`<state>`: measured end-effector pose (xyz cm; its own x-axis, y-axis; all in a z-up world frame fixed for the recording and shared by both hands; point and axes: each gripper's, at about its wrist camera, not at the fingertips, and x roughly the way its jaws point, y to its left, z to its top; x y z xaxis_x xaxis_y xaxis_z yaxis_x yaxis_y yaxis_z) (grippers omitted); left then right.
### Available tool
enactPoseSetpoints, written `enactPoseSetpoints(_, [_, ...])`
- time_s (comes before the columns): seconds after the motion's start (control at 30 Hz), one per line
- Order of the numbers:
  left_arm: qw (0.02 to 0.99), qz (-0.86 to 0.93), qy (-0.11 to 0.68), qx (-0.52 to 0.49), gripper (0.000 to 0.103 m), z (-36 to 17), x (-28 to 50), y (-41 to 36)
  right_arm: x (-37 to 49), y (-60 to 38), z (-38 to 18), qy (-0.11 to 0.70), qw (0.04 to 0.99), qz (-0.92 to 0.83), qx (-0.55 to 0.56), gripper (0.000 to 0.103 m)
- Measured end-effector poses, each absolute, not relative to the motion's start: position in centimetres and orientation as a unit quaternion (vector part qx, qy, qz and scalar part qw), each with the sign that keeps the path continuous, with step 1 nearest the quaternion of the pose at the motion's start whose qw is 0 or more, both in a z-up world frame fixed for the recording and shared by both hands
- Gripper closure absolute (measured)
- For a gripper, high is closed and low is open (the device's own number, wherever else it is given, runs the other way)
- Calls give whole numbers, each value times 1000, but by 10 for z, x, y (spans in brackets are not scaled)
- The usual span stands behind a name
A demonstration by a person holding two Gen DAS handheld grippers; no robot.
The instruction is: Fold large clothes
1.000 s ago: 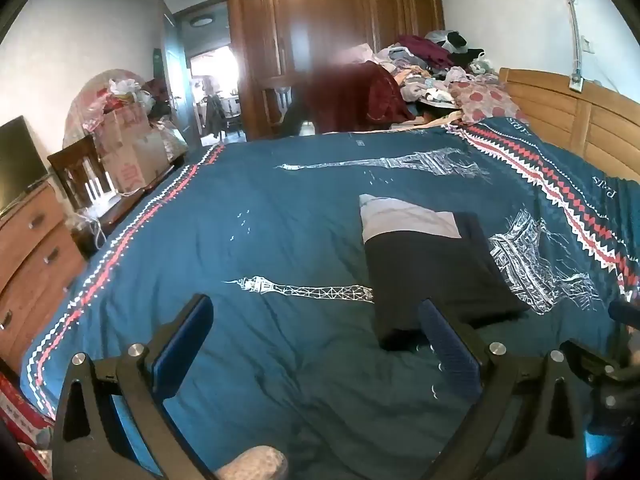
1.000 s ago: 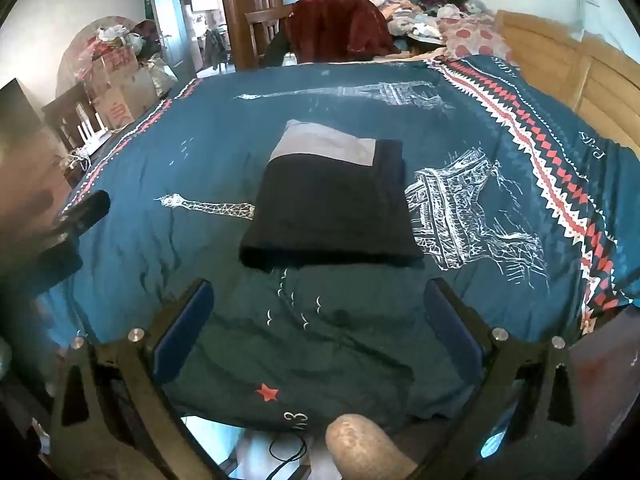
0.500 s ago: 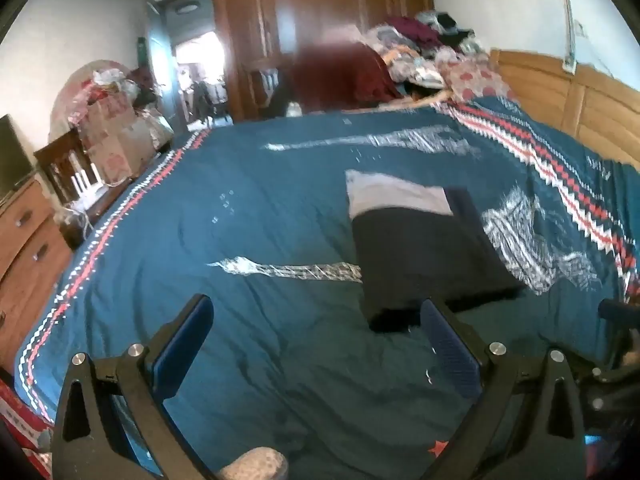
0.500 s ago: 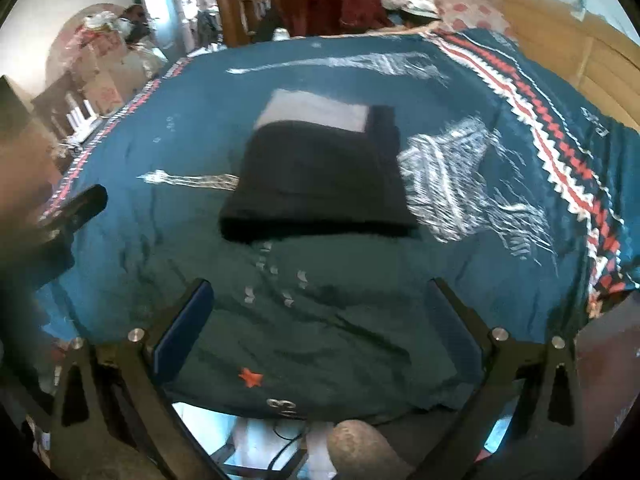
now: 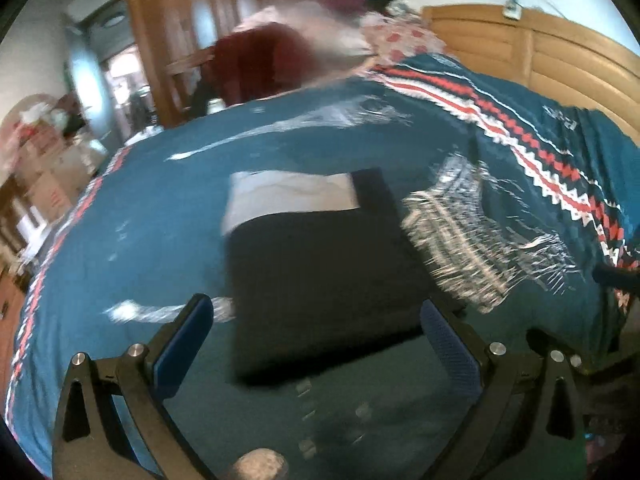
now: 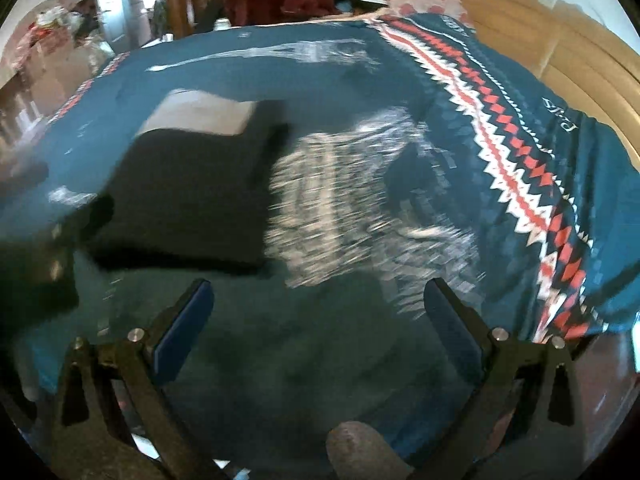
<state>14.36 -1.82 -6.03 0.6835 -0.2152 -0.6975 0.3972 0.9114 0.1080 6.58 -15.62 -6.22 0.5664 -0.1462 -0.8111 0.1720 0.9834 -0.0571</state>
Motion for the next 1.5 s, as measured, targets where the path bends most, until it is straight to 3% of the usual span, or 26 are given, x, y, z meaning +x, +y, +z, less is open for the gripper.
enactPoseSetpoints(0.2, [879, -226, 394, 143, 0, -109, 181, -131, 115, -269, -96, 482, 866, -132, -7, 0])
enactPoseSetpoints(0.47, [850, -266, 419, 175, 0, -167, 181, -262, 148, -407, -157, 527, 832, -170, 43, 0])
enactPoseSetpoints(0.7, [851, -223, 440, 181, 1, -192, 181, -320, 134, -403, -175, 510, 847, -151, -5, 0])
enactPoseSetpoints(0.93, [889, -88, 422, 158, 2, -203, 149, -323, 128, -401, -176, 502, 851, -142, -58, 0])
enactPoseSetpoints(0.97, [893, -85, 411, 164, 4, -204, 145, -325, 126, -399, -176, 495, 854, -144, -66, 0])
enactPoseSetpoints(1.03, [893, -106, 404, 168, 21, -203, 136, -329, 119, -399, -177, 482, 864, -132, -58, 0])
enactPoseSetpoints(1.1, [891, -134, 395, 180, 55, -199, 121, -339, 111, -401, -176, 475, 870, -118, -54, 0])
enactPoseSetpoints(1.2, [884, -136, 377, 241, 78, -206, 115, -362, 106, -407, -180, 445, 886, -114, -64, 0])
enactPoseSetpoints(1.33, [890, -148, 370, 223, 80, -215, 122, -357, 111, -404, -186, 418, 895, -138, -67, 0])
enactPoseSetpoints(1.4, [894, -144, 373, 203, 66, -214, 125, -348, 108, -402, -187, 416, 897, -132, -67, 0])
enactPoseSetpoints(1.5, [886, -151, 407, 166, 58, -207, 138, -337, 112, -407, -184, 421, 897, -127, -45, 0])
